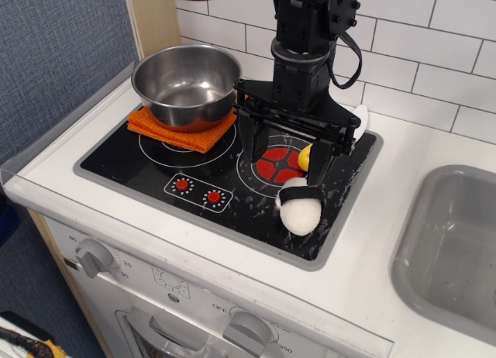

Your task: Move the pot to the right eye of the stove.

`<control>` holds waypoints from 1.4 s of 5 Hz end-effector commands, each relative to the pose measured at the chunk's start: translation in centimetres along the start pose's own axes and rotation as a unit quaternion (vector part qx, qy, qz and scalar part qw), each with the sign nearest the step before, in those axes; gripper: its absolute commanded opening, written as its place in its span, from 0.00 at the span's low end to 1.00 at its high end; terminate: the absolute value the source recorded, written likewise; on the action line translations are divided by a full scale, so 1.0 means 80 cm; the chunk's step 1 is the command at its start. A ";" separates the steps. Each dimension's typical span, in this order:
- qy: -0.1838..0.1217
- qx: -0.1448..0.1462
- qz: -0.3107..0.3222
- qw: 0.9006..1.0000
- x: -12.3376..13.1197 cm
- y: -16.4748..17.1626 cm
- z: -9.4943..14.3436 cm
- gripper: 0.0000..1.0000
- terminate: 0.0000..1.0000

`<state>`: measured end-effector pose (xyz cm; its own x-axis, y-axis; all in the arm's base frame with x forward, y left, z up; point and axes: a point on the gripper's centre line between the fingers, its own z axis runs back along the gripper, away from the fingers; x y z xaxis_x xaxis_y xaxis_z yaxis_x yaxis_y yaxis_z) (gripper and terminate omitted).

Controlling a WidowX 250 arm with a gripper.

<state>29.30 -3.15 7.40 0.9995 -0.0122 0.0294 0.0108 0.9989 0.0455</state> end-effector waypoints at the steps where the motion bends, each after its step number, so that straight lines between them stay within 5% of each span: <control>1: 0.000 0.000 0.000 1.000 0.000 0.000 0.000 1.00 0.00; 4: -0.076 0.019 0.069 0.995 0.056 0.063 0.071 1.00 0.00; 7: -0.004 0.040 0.096 0.995 0.112 0.131 -0.007 1.00 0.00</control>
<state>38.11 6.68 5.53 0.9858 0.1681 -0.0023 -0.1666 0.9787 0.1203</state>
